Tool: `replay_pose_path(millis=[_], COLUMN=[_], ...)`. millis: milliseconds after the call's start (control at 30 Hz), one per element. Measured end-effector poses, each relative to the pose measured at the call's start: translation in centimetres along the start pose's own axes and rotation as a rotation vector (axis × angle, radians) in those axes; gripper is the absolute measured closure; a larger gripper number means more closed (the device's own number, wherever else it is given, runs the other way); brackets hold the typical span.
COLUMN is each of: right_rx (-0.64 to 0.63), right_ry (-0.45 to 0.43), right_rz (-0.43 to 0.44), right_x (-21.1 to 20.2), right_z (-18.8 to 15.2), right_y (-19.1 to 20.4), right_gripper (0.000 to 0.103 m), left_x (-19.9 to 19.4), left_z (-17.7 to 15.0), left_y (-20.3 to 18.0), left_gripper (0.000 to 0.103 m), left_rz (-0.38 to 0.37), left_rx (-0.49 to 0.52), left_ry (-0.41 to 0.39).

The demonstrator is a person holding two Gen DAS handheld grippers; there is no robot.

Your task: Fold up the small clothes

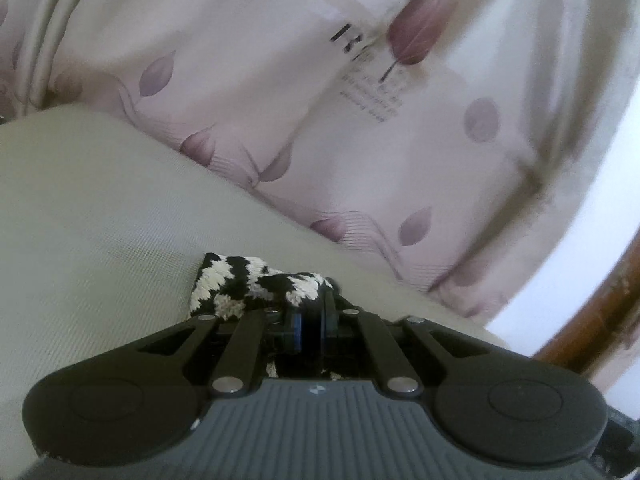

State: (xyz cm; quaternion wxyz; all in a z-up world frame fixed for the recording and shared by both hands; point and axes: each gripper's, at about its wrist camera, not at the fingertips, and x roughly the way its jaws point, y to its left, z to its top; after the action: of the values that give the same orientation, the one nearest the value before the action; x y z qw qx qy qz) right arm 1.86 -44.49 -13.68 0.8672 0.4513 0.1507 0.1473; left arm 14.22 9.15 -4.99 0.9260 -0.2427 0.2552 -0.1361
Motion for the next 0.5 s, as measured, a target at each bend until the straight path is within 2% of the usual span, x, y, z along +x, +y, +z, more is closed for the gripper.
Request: replay_pose_path(millis=[167,400,433,467,500], right_rx=[0.07,0.167,0.188,0.211,0.23], right_ry=[-0.008,-0.062,-0.074,-0.096,-0.124], right_rz=[-0.037,-0.056,-0.047,-0.035,-0.01], right_x=[3.4,5.7,5.6,5.4,4.9], right_z=[0.5,0.3,0.3,0.4,0.5], right_y=[-2.9,-6.4,-6.9,-7.4,-7.8], right_gripper=[0.085,0.076,0.073,0.062,0.043], left_x=[4.1,6.6,6.8,6.9,7.0], left_z=[-0.2,-0.8,-0.8,-0.8,-0.9], left_y=[0.9,1.4,1.5,1.6,1.7], left_gripper=[0.096,0.09,0.086,0.075,0.062], left_rz=[0.067,0.079,0.081,0.082,0.085], left_rx=[0.001,0.043,0.042,0.04,0.04], left_ry=[0.007,0.009,0.017,0.021,0.017])
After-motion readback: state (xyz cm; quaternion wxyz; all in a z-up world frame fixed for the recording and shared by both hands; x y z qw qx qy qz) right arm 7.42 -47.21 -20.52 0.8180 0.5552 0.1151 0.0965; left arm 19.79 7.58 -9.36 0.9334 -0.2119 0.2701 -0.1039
